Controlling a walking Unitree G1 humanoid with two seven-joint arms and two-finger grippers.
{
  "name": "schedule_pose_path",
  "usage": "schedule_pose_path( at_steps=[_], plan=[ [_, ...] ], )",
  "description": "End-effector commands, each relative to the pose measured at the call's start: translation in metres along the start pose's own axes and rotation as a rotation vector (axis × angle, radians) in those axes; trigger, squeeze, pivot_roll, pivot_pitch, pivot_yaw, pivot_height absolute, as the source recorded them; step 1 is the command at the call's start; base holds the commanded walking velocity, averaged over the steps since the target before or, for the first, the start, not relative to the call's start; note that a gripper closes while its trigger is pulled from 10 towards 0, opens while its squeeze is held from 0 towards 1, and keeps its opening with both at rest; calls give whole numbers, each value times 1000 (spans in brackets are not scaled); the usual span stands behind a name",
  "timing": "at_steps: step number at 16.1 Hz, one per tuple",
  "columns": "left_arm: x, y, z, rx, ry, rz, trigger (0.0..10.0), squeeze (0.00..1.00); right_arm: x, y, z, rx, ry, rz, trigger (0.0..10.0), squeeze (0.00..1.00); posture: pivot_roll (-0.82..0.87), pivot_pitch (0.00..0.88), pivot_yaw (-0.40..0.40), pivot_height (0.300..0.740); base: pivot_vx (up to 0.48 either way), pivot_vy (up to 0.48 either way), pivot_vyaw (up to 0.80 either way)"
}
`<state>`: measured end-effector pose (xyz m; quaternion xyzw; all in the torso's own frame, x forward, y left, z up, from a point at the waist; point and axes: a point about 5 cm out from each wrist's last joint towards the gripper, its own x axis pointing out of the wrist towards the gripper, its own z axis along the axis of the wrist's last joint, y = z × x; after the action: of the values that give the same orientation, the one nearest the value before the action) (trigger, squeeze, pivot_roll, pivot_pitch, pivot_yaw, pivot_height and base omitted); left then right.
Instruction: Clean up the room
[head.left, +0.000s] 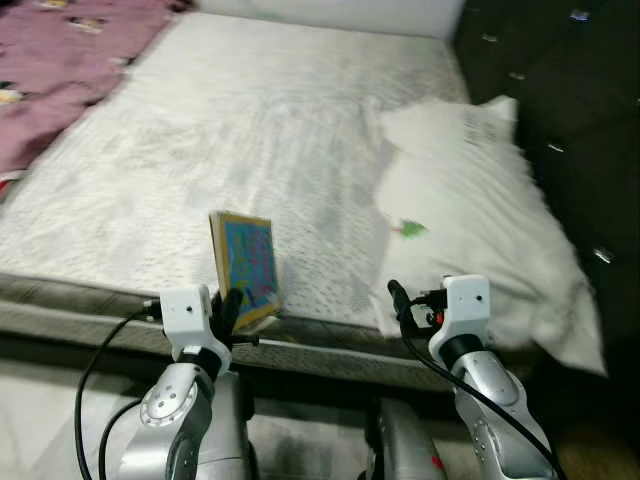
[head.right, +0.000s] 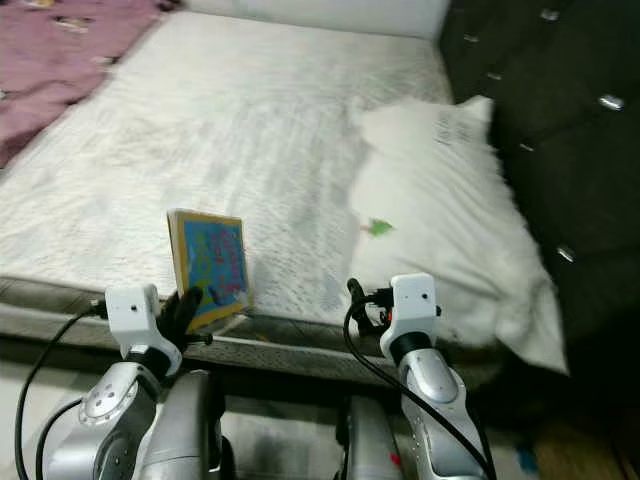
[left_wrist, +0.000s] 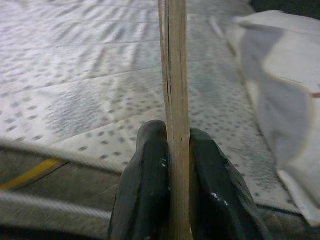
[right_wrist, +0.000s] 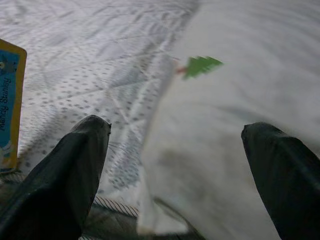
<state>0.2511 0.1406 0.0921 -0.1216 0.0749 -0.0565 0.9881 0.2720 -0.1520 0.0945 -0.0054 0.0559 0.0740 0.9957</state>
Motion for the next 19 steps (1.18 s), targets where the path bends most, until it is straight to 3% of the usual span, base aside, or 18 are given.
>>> schedule_pose_path(
  at_steps=[1,5,12,16,19],
  plan=[
    [-1,-10,3,8,-19,-38,10000,0,0,-4,-1,-11,8,-13,10000,0,-71,162,-47,575,0,0,0],
    [1,-8,3,-23,-17,-33,10000,0,1,-4,-1,-9,12,-12,10000,0,-72,160,-46,566,0,0,0],
    [3,-6,6,-24,-35,-23,10000,0,3,-3,-1,-4,13,-4,10000,0,-72,161,-48,475,0,0,0],
    [4,-7,13,-19,-83,-34,10000,0,4,-3,-2,-3,17,-7,10000,0,-74,159,-50,471,0,0,0],
    [4,-9,19,31,-113,-47,10000,0,4,-4,-2,-2,18,-7,10000,0,-74,158,-49,471,0,0,0]
  ],
)
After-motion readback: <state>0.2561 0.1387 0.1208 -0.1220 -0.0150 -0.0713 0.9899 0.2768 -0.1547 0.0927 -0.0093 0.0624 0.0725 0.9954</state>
